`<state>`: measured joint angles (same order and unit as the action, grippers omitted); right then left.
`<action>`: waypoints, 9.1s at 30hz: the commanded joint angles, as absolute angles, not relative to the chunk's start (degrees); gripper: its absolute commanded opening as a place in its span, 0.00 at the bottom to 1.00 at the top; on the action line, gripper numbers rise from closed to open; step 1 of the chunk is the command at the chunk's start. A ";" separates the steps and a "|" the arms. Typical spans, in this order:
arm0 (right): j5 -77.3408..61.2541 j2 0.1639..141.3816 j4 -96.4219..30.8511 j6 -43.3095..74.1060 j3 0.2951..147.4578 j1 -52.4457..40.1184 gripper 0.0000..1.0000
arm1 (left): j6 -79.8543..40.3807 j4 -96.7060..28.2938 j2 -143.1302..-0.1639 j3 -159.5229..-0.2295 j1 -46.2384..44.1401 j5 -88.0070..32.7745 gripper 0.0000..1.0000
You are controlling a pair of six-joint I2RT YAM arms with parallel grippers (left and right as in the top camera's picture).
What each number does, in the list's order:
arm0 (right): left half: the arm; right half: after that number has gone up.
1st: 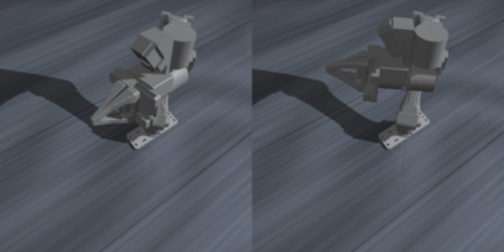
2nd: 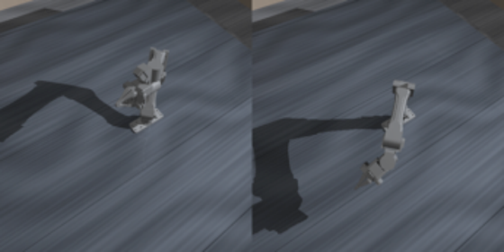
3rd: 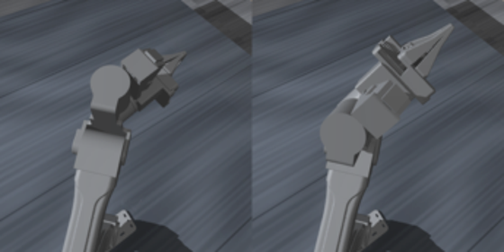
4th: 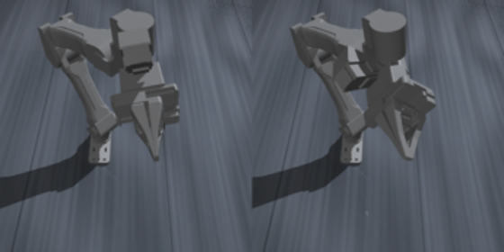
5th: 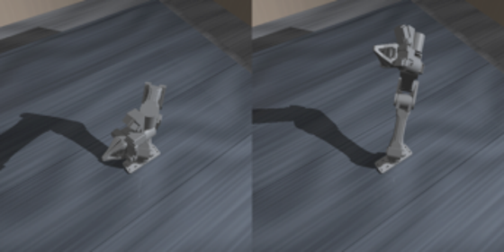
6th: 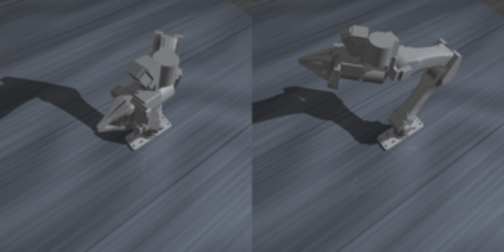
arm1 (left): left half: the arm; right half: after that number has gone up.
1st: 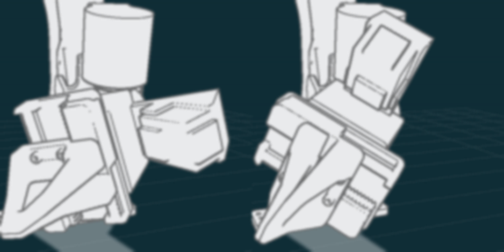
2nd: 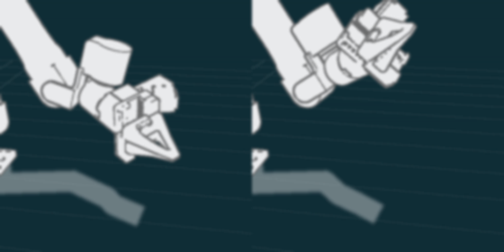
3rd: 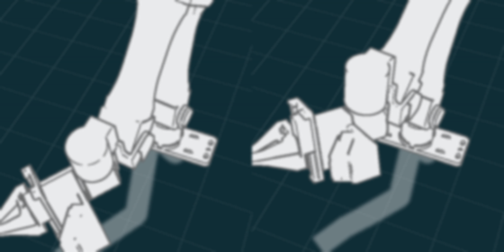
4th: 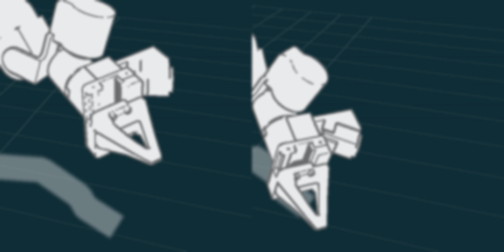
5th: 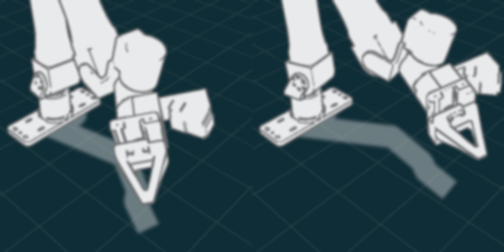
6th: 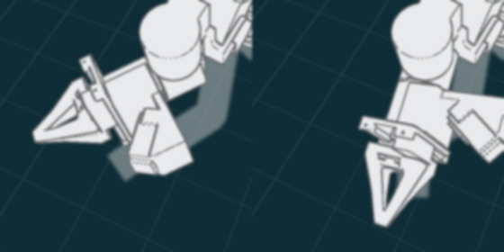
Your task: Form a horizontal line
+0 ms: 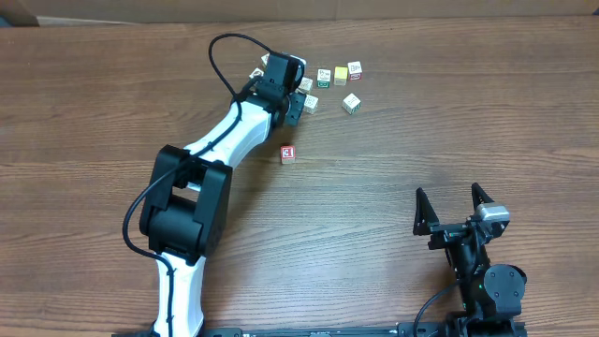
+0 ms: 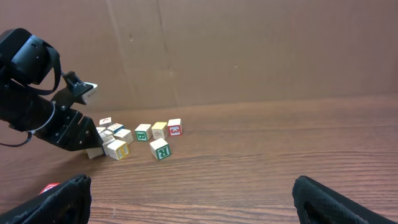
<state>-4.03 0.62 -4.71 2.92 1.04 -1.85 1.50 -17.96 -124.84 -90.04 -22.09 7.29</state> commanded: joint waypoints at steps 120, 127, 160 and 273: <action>-3.55 0.19 -4.51 2.52 0.45 -1.54 1.00 | -18.63 -26.11 -120.97 -90.76 -34.30 18.00 0.38; -3.55 0.19 -4.51 2.52 0.45 -1.54 1.00 | -19.77 -25.21 -120.99 -90.76 -34.04 18.59 0.55; -3.55 0.19 -4.51 2.52 0.45 -1.54 1.00 | -14.59 -22.35 -125.67 -90.74 -30.96 13.89 0.53; -3.55 0.19 -4.51 2.52 0.45 -1.54 1.00 | -44.77 -37.78 -121.05 -90.91 -37.10 21.15 0.11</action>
